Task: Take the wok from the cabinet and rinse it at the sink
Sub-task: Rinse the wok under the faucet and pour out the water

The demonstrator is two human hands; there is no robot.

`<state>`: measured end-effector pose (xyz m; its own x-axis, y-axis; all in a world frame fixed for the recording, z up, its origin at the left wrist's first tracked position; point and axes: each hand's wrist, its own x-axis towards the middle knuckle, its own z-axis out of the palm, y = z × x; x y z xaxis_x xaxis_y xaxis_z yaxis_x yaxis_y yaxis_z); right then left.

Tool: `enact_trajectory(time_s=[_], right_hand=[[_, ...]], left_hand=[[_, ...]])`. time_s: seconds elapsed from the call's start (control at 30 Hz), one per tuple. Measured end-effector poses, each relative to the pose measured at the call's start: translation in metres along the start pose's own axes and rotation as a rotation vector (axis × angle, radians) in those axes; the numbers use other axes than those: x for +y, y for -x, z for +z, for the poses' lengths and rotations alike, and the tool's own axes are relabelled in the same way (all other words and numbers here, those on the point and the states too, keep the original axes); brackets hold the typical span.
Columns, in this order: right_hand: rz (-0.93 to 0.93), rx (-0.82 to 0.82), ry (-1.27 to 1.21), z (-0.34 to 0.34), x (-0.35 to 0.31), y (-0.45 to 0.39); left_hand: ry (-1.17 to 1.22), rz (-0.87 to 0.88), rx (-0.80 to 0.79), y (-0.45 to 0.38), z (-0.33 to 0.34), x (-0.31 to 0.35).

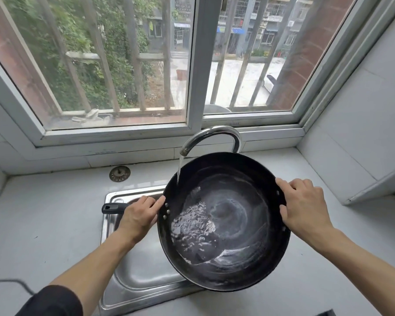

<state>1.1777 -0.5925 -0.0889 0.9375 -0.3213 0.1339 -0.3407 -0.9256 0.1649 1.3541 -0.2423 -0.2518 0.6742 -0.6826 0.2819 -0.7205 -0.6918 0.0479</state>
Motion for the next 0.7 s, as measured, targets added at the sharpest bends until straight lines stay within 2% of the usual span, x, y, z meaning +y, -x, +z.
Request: enact_trajectory(time_s=[0.43,0.7], right_hand=[[0.03,0.098,-0.006,0.002,0.011,0.018],[0.046,0.174,-0.104,0.02,0.012,0.018]], left_hand=[[0.01,-0.002,0.019,-0.021,-0.001,0.008],[-0.033,-0.022,0.03,-0.03,-0.005,0.002]])
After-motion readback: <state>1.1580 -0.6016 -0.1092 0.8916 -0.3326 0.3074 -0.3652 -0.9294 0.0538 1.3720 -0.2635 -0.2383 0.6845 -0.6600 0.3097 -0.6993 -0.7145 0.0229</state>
